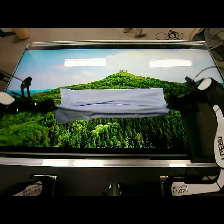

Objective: Fold the shirts.

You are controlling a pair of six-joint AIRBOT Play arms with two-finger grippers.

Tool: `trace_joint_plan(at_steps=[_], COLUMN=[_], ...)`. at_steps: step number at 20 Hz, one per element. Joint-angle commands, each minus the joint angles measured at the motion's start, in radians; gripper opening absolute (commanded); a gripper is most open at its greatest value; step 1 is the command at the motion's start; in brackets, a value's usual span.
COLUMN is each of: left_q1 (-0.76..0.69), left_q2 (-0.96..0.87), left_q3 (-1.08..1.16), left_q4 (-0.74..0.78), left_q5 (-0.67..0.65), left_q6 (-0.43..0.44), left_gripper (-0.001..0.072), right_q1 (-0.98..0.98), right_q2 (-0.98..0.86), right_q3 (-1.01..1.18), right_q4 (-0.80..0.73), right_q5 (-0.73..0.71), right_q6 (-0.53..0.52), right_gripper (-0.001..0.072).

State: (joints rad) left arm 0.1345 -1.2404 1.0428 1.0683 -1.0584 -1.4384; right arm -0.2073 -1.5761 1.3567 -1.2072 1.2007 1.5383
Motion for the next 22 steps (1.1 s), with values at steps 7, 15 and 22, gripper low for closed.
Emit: trace_joint_plan(at_steps=[7,15,22], left_q1=[-0.008,-0.022,-0.2], left_q2=[-0.565,-0.464,-0.367], left_q3=[0.507,0.573,0.572], left_q4=[-0.049,-0.071,-0.071], left_q5=[0.018,-0.149,-0.148], left_q6=[-0.185,-0.018,-0.019], left_gripper=[0.0232,0.0586,0.0585], right_q1=[0.075,-0.034,0.014], right_q2=[-0.371,-0.402,-0.462], right_q3=[0.374,0.39,0.391], right_q4=[-0.037,0.076,0.314], right_q5=[-0.088,0.039,0.09], right_q6=[0.178,0.068,0.053], right_gripper=[0.0137,0.0711,0.0029])
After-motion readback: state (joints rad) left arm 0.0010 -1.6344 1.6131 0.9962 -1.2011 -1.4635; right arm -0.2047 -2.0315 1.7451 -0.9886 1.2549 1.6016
